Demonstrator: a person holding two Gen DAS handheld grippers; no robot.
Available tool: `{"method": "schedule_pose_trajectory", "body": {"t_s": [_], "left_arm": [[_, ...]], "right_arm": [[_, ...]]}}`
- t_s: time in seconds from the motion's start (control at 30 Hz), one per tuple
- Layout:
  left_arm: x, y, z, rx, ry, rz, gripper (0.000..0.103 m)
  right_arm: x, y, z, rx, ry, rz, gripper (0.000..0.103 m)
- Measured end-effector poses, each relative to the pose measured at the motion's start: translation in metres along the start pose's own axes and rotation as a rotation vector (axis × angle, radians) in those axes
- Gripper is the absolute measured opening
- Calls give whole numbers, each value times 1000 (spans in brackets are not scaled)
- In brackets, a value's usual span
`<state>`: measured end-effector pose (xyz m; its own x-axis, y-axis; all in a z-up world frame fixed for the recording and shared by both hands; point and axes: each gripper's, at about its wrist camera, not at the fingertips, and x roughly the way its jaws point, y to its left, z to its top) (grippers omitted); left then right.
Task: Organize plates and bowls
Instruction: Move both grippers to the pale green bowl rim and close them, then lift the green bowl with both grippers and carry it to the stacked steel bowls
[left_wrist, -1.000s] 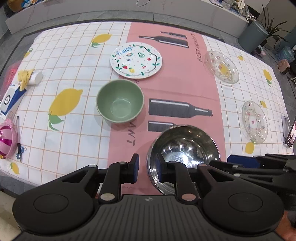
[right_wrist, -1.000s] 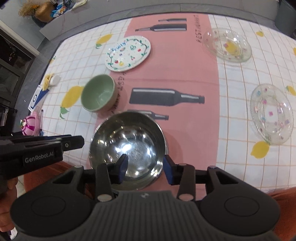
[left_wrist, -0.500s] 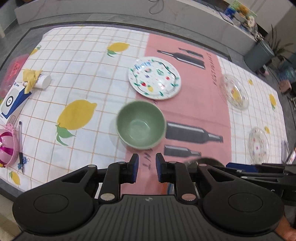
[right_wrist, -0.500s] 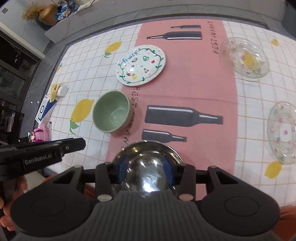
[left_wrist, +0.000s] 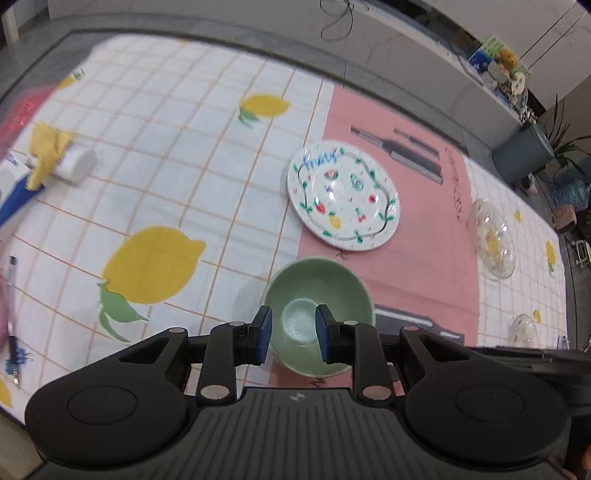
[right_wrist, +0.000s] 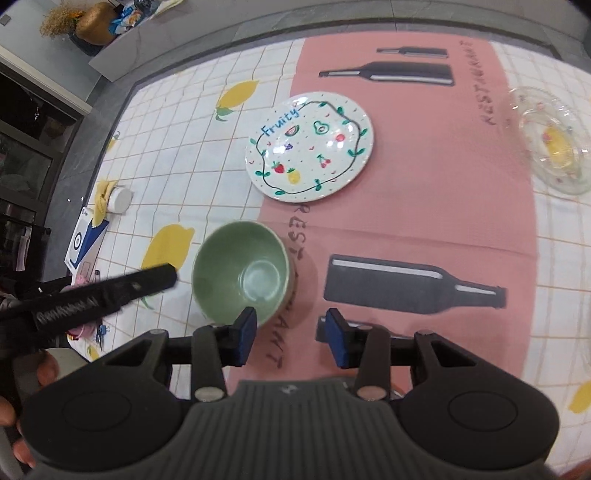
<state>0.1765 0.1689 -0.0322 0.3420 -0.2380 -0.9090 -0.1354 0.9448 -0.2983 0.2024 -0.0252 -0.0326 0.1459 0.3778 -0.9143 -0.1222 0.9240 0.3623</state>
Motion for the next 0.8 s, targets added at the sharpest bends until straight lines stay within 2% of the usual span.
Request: {"method": "schedule_pose_trajectory", "body": {"t_s": [0.1, 0.37, 0.47, 0.53, 0.67, 0.73, 0.8], "left_arm": [[19, 5, 0, 8, 37, 4, 32], [43, 16, 3, 5, 65, 23, 34], [50, 15, 0, 27, 70, 62, 28], [53, 17, -1, 28, 70, 70, 20], [55, 18, -1, 16, 76, 67, 14], [55, 17, 0, 3, 79, 59, 8], [55, 15, 0, -5, 82, 74, 7]], "right_arm": [[19, 1, 6, 11, 35, -3, 31], [50, 2, 18, 39, 77, -12, 23], [58, 4, 20, 38, 86, -23, 22], [62, 4, 20, 40, 94, -30, 22], [66, 6, 19, 42, 102, -39, 19], [66, 7, 19, 43, 104, -38, 14], [66, 7, 19, 48, 103, -37, 9]]}}
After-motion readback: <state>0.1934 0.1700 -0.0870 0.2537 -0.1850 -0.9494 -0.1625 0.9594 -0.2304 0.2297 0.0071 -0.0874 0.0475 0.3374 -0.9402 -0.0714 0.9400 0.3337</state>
